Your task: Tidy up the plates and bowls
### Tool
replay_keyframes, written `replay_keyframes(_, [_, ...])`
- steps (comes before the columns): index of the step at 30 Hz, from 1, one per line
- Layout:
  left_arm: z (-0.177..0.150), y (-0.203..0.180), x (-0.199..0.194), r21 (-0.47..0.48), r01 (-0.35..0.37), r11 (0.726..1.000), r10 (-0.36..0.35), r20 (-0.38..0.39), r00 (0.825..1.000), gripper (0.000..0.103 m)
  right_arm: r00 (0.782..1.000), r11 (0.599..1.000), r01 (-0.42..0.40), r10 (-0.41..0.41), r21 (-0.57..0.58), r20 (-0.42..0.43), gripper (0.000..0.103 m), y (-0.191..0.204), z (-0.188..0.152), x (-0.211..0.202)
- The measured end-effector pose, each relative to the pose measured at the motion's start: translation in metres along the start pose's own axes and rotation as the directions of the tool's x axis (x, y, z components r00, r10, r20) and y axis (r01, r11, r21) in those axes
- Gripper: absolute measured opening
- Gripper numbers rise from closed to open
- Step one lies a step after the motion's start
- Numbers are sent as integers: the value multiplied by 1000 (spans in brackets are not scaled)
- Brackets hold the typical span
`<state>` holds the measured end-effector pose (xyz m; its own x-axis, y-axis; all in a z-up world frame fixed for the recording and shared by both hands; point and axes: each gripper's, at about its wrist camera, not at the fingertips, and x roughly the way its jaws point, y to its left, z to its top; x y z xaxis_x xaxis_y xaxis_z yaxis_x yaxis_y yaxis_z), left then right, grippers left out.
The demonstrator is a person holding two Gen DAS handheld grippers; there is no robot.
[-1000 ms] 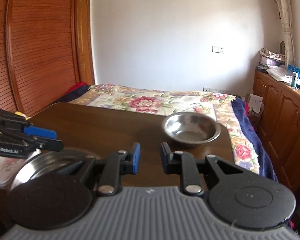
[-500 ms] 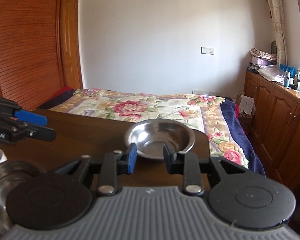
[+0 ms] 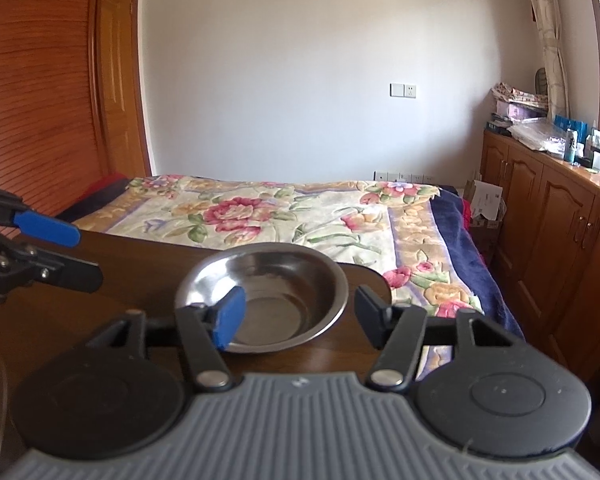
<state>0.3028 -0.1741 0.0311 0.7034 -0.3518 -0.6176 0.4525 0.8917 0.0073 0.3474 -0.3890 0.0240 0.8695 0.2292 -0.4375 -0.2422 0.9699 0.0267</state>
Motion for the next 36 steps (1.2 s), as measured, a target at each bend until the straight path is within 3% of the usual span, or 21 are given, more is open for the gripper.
replay_keyframes(10, [16, -5, 38, 4, 24, 1000, -24, -63, 998, 74, 999, 999, -20, 21, 38, -33, 67, -14, -2, 19])
replay_keyframes(17, [22, -8, 61, 10, 36, 999, -34, -110, 993, 58, 997, 995, -57, 61, 78, -51, 66, -20, -4, 25])
replay_keyframes(22, [24, -8, 73, 5, 43, 999, -42, -134, 990, 49, 995, 992, -78, 85, 103, -62, 52, -24, -4, 27])
replay_keyframes(36, [26, -1, 90, -21, 45, 999, -48, -167, 985, 38, 990, 988, -97, 108, 121, -92, 36, -21, -8, 29])
